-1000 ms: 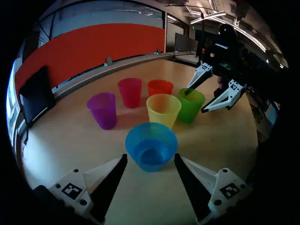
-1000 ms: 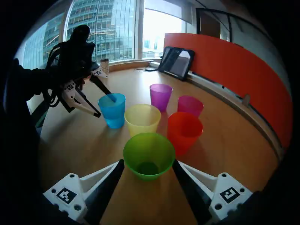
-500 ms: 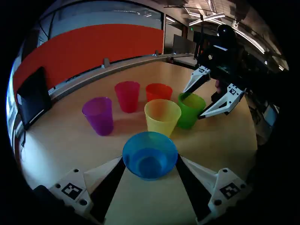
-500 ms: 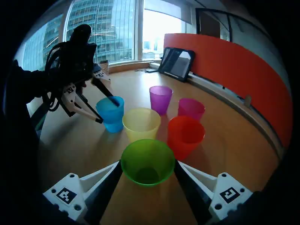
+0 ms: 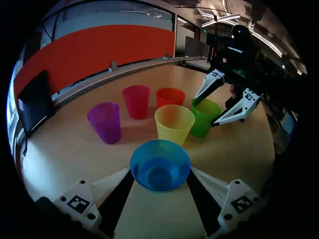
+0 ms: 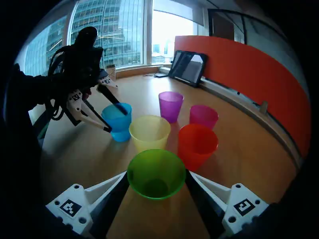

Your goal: Pour water

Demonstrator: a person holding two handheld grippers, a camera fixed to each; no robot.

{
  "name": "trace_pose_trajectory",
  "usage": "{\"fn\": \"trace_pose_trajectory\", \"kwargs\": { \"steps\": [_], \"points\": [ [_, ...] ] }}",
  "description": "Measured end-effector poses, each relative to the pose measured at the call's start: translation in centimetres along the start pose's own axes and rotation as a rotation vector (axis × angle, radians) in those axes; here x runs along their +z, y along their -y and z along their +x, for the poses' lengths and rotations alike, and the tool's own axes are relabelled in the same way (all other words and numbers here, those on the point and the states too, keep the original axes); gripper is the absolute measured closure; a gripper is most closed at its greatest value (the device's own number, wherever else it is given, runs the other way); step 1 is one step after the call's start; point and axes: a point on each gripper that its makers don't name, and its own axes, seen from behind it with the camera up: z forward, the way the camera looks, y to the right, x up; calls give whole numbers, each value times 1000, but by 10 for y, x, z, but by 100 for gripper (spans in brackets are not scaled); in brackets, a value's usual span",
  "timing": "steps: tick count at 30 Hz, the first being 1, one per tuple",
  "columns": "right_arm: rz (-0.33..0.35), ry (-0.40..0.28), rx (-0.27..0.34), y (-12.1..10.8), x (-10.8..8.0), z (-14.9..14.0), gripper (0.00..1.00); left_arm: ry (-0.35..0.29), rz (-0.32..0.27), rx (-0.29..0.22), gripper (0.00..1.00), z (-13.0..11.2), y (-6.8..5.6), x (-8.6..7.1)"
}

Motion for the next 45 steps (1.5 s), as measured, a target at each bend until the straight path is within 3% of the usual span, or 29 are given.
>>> {"fn": "trace_pose_trajectory", "kwargs": {
  "steps": [8,10,23,34,45],
  "points": [
    [-6,3,-6,-1,1,-1,1,-4,3,-4,14,0,1,1],
    [-7,5,-7,-1,2,-2,7,-5,4,-4,14,0,1,1],
    [-27,-31,-12,-2,-7,12,8,-32,25,-9,14,7,5,-9],
    [-61,-113,-4,-4,-28,45,8,-134,75,-9,14,48,16,-36],
    [-113,-251,-2,-7,-52,93,8,-237,131,-17,14,83,30,-65]
  ]
}}
